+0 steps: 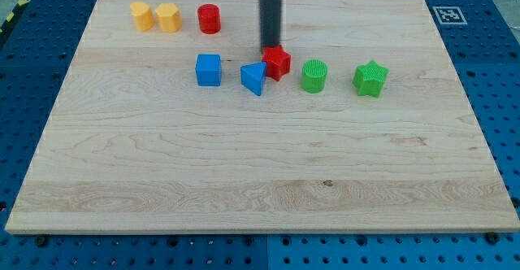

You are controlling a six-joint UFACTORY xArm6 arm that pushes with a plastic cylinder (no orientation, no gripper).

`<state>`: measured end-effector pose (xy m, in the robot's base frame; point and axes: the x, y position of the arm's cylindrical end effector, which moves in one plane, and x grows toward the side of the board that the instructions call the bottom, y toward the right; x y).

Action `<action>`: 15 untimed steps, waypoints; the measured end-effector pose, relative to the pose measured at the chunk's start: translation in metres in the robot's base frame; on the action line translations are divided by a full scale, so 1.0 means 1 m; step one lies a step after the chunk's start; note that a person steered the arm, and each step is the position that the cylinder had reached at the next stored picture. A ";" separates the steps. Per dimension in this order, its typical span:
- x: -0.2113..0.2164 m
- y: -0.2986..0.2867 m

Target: Push the red star to the bottom center

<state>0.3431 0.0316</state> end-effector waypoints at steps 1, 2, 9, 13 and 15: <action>0.013 0.040; 0.017 0.047; 0.010 0.002; 0.023 -0.006; 0.026 -0.009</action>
<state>0.3696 0.0230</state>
